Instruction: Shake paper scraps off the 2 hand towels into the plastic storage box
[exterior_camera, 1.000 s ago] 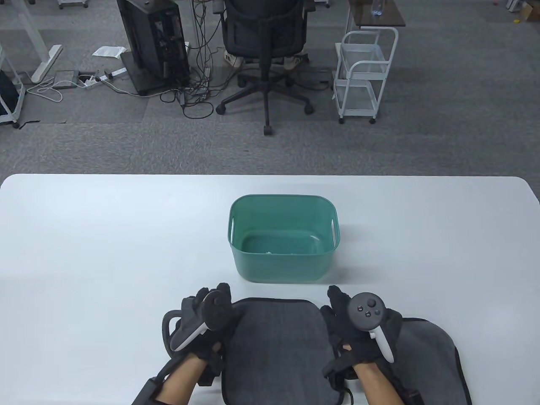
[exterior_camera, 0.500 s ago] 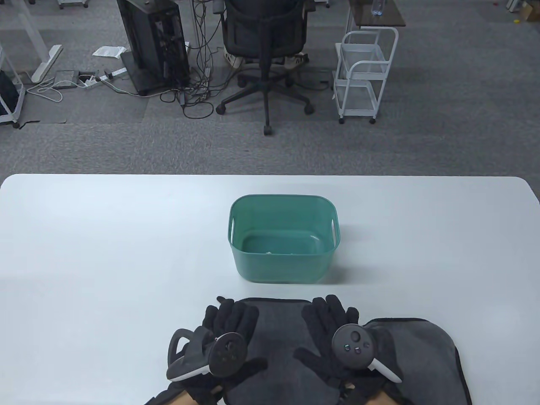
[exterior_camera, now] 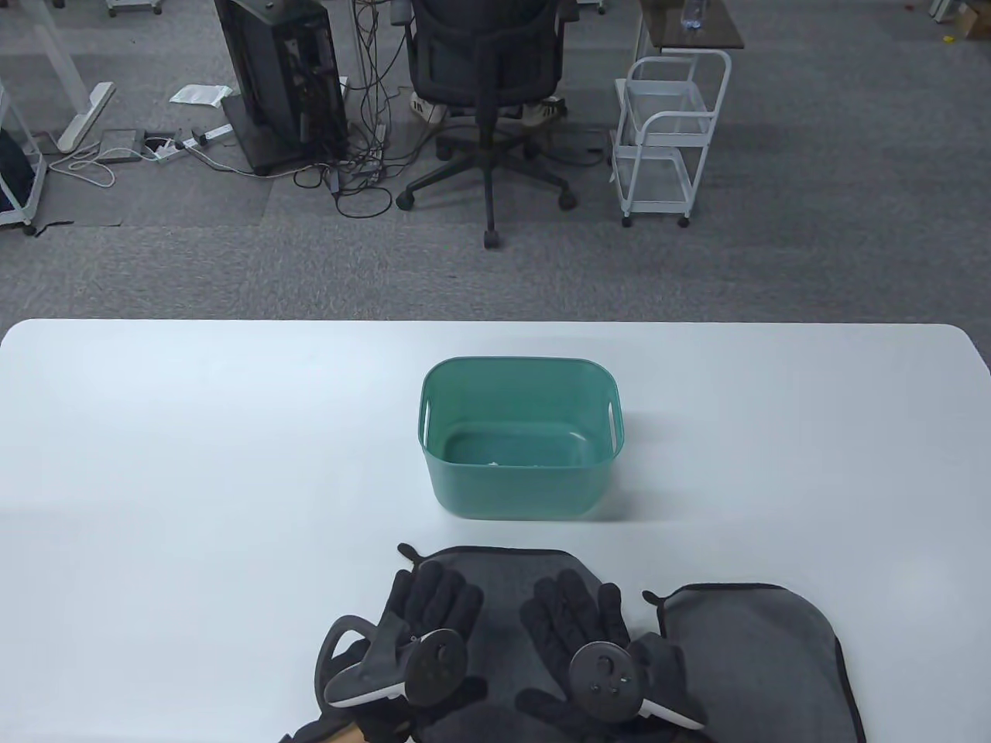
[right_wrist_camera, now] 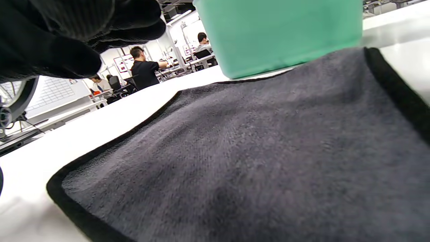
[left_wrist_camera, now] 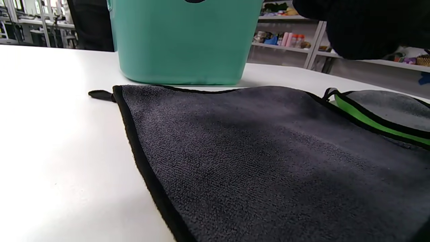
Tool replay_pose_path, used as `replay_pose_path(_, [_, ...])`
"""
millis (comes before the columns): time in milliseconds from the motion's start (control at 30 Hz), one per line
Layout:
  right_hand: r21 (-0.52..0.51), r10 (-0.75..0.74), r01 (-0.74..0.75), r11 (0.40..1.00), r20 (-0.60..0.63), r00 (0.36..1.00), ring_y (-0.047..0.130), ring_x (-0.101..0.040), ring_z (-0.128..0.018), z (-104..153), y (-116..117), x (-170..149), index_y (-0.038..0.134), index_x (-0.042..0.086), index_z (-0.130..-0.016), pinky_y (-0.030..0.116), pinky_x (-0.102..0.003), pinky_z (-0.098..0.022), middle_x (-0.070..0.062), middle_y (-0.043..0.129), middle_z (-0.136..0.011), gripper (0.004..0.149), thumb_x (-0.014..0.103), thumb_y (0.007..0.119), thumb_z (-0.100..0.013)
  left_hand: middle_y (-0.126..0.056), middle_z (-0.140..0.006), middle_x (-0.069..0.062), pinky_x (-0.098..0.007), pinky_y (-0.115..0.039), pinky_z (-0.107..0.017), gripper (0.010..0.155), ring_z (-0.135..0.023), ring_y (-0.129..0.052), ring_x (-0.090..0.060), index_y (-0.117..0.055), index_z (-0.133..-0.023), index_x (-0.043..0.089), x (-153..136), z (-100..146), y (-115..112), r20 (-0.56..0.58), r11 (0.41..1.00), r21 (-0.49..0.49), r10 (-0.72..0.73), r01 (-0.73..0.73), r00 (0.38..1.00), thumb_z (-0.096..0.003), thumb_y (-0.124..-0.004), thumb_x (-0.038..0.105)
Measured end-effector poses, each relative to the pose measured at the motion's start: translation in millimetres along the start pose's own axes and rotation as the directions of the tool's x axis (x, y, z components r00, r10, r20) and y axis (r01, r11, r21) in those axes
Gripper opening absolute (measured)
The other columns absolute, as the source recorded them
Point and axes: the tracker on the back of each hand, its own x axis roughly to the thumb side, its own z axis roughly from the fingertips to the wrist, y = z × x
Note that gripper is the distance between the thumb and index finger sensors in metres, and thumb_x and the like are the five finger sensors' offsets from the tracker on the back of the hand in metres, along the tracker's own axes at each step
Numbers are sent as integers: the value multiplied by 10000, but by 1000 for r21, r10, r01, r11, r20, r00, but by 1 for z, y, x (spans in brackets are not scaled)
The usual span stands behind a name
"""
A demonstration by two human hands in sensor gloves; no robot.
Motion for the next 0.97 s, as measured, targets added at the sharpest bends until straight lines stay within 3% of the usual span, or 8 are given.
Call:
replay_pose_path(233, [43, -40, 43, 998, -58, 998, -44, -301, -1109, -4, 4, -12, 179, 217, -1064, -42, -524, -725, -20, 65, -1215, 893, 621, 708, -468, -264, -1156, -101, -545, -221, -855, 948, -1139, -206, -424, -199, -1086, 223, -2, 0, 0, -13, 1000, 11, 3, -3, 1000, -434, -689, 705])
replay_pose_path(667, [-7, -73, 72, 997, -70, 995, 3, -308, -1115, -12, 2, -17, 212, 196, -1064, 13, -499, -760, -27, 94, -1214, 863, 594, 705, -478, -223, -1161, -87, -529, -192, -865, 937, -1147, -164, -408, -168, -1087, 235, -12, -3, 0, -72, 1000, 1, 29, -29, 997, -448, -664, 708])
replay_pose_path(967, [71, -64, 72, 995, -105, 992, -62, -281, -1099, -17, 9, -24, 174, 210, -1063, -32, -495, -741, -5, 43, -1208, 897, 629, 695, -466, -178, -1158, -82, -514, -154, -864, 954, -1141, -106, -389, -141, -1082, 233, -21, -8, -5, -89, 995, -44, 87, -91, 992, -442, -649, 725])
